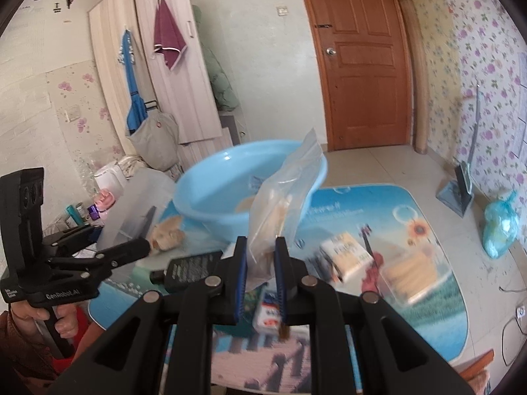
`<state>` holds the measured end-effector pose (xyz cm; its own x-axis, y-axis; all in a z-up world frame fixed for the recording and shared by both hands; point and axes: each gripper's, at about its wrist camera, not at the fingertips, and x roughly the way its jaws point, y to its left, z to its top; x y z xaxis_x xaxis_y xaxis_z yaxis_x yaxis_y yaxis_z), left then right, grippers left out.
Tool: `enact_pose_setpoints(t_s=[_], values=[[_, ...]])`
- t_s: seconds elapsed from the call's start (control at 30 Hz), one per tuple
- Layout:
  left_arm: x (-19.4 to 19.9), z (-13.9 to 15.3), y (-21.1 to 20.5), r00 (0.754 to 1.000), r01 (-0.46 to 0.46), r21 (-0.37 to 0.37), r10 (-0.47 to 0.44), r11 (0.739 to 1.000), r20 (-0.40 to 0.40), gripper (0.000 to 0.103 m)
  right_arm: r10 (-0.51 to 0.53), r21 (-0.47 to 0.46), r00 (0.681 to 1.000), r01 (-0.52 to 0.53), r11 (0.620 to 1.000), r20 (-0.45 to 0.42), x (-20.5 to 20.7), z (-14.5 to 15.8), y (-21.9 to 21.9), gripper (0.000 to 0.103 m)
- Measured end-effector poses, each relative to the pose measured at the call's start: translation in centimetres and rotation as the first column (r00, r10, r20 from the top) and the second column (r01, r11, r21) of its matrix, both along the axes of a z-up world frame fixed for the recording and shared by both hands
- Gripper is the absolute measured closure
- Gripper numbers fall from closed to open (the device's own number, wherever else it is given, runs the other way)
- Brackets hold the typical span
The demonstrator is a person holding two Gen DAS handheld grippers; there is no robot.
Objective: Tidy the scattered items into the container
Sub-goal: 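Carry the clear case and the swab bag over the blue basin, then lower the case and swab bag into the basin and open both grippers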
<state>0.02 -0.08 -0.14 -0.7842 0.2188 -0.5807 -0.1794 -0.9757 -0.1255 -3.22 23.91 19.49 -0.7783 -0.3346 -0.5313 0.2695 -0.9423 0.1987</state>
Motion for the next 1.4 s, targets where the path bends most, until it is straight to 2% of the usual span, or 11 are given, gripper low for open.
enact_pose_setpoints(t_s=[0.3, 0.67, 0.93, 1.07, 1.2, 1.4], values=[[-2.4, 0.5, -1.0, 1.000, -0.005, 0.010, 0.005, 1.000, -0.005, 0.043, 0.040, -0.001, 0.999, -0.040, 0.999, -0.021, -2.6, 1.0, -1.6, 0.088], [-7.5, -0.2, -1.4, 1.000, 0.013, 0.009, -0.013, 1.000, 0.021, 0.043, 0.051, -0.006, 0.999, -0.051, 0.999, -0.016, -7.2, 1.0, -2.6, 0.088], [-10.8, -0.9, -1.8, 1.000, 0.001, 0.000, -0.001, 1.000, 0.017, 0.043, 0.062, 0.006, 0.998, -0.062, 0.998, 0.008, -10.0, -0.1, -3.4, 0.088], [-12.1, -1.4, -1.7, 1.000, -0.005, -0.003, 0.005, 1.000, 0.024, 0.042, 0.078, 0.007, 0.996, -0.079, 0.997, 0.053, -11.5, -1.2, -4.0, 0.088], [-12.2, -1.9, -1.5, 0.999, 0.003, -0.014, -0.002, 1.000, 0.035, 0.040, 0.078, 0.000, 0.992, -0.079, 0.997, 0.095, -12.3, -2.2, -4.1, 0.086], [-11.4, -1.7, -1.8, 1.000, 0.001, -0.004, -0.001, 1.000, 0.029, 0.038, 0.076, 0.002, 0.993, -0.077, 0.997, 0.091, -11.7, -2.2, -4.3, 0.086]])
